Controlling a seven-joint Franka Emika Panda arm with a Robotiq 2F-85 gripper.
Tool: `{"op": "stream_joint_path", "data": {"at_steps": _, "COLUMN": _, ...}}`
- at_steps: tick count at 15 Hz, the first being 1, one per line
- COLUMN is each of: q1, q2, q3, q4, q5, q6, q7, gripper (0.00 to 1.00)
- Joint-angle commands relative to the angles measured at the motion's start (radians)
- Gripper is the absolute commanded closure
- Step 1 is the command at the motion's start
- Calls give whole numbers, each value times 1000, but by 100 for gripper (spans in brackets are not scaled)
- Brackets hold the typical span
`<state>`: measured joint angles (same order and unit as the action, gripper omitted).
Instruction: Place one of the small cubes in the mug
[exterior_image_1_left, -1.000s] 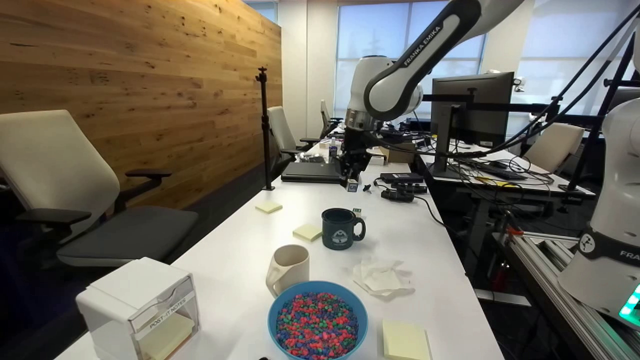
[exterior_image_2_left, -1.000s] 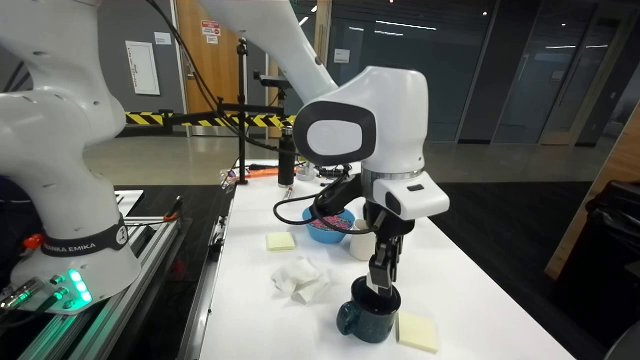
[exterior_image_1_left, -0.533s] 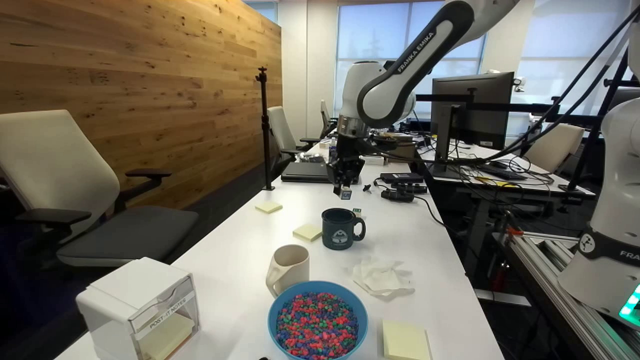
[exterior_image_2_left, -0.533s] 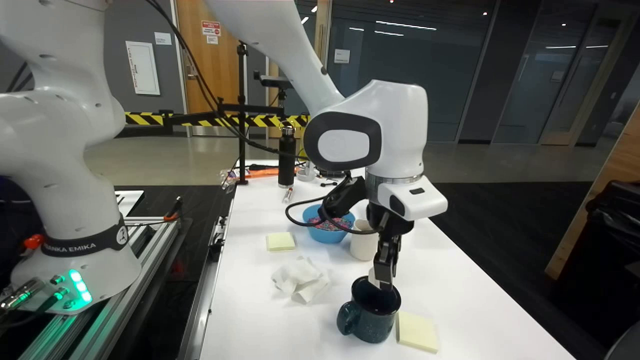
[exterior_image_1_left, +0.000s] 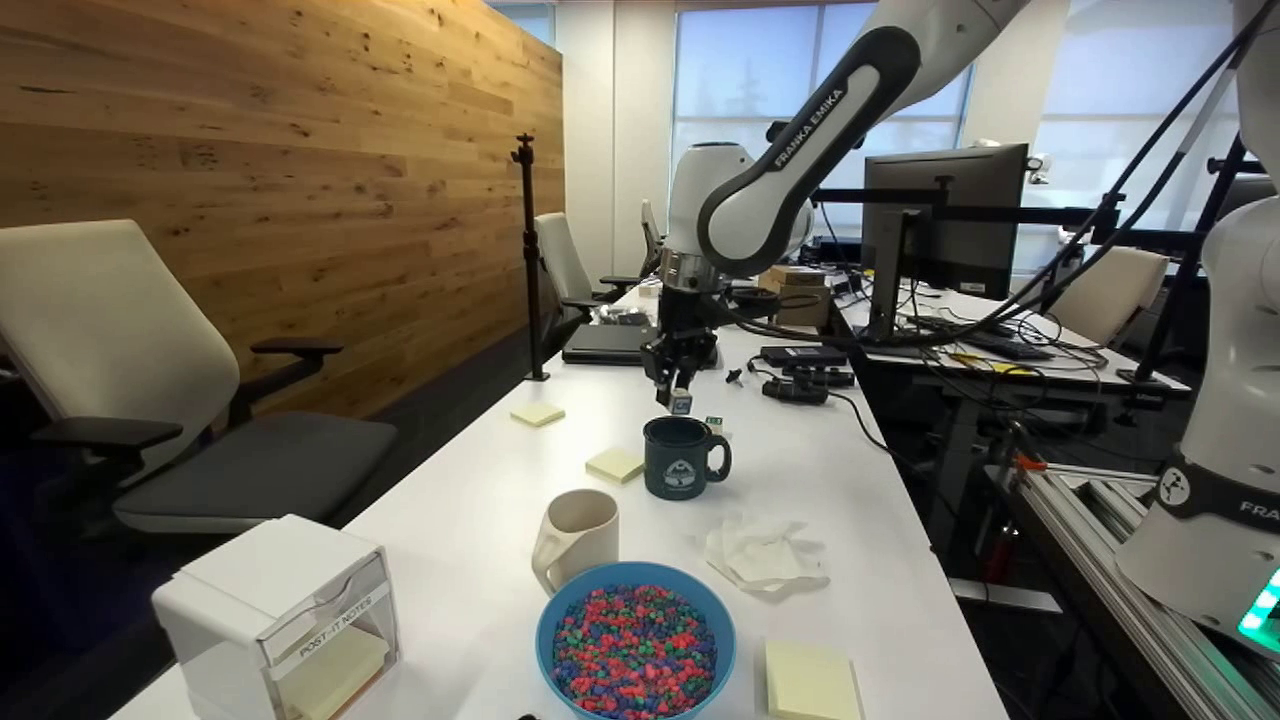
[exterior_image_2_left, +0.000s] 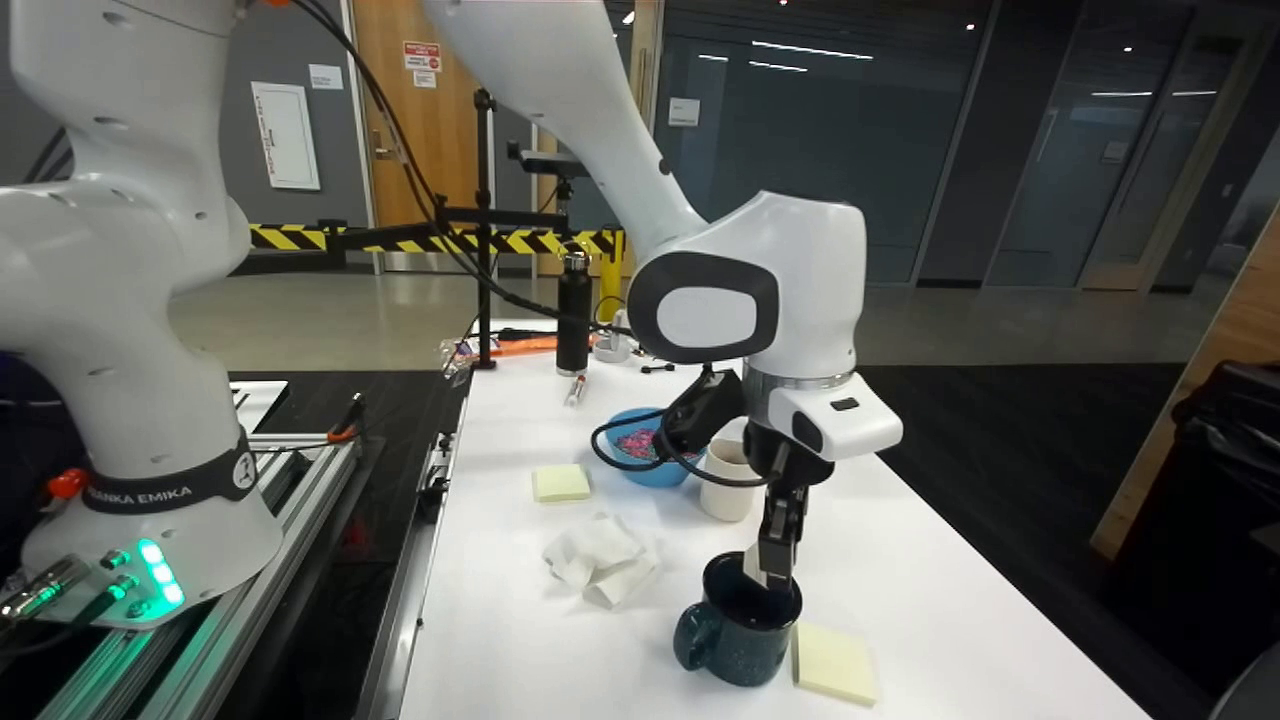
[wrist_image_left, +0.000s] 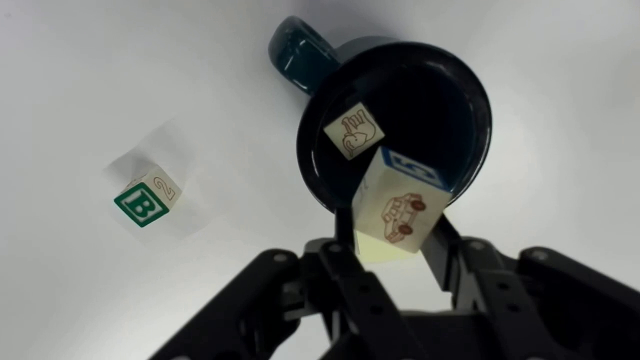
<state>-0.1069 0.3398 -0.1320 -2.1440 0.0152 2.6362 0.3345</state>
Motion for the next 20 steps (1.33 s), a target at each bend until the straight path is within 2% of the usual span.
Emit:
{"op": "stream_joint_path", "data": {"at_steps": 1, "q1": 17, "q2": 30, "q3": 0, "q4": 37, "q5": 29, "q6": 3, "q7": -10, "gripper": 87}}
{"op": "stream_joint_path", "data": {"at_steps": 8, "q1": 38, "q2": 55, "q3": -1, "q4": 53, "q5": 23, "q6": 4, "q7": -9, "gripper": 87}}
{"op": "stream_joint_path", "data": {"at_steps": 9, "q1": 39, "q2": 53, "q3": -1, "q4": 52, "q5": 25, "q6": -5, "q7": -7, "gripper": 82}}
{"op": "stream_joint_path", "data": {"at_steps": 10, "q1": 40, "q2": 55, "q3": -1, "q4": 52, "q5": 25, "q6": -1, "q7": -8, "gripper": 37}}
{"op": "stream_joint_path", "data": {"at_steps": 11, "q1": 40, "q2": 54, "q3": -2, "q4": 52, "q5": 25, "q6": -4, "q7": -6, "gripper": 36}}
{"op": "stream_joint_path", "data": {"at_steps": 16, "q1": 39, "q2": 48, "q3": -3, "q4": 52, "q5": 25, "q6": -8, "q7": -6, "gripper": 3}}
{"op": "stream_joint_path", "data": {"at_steps": 20, "q1": 49, "q2": -71, "q3": -20, "q4": -37, "q5": -22, "q6": -90, "q7": -32, "gripper": 0}}
